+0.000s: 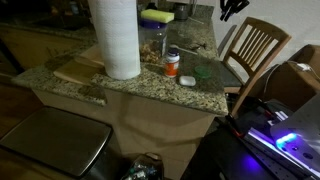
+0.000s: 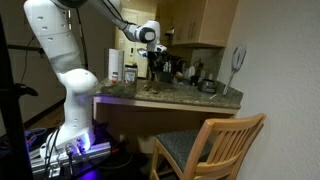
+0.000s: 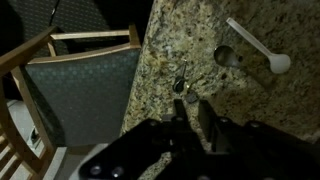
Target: Pick the keys and place them near the bar of soap
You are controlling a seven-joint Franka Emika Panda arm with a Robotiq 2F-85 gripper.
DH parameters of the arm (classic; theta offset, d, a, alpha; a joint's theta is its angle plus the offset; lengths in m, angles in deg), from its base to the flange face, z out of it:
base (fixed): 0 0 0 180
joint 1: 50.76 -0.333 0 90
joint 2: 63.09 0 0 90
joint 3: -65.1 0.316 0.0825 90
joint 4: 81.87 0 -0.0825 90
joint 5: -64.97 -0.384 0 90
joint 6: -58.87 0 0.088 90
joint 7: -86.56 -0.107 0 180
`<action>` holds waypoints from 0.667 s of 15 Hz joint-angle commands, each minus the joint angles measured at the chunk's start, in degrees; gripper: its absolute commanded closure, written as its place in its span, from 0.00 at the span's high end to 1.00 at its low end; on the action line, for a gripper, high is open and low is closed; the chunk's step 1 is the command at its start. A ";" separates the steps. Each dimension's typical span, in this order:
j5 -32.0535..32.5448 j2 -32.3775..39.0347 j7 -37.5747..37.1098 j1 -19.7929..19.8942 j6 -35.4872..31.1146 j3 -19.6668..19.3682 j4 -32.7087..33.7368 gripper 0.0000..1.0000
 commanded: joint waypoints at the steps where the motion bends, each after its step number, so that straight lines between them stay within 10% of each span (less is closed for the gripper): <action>1: -1.28 5.89 -1.16 1.76 -0.39 1.88 3.23 0.53; 10: -3.47 33.02 -16.02 0.11 2.59 0.86 21.05 1.00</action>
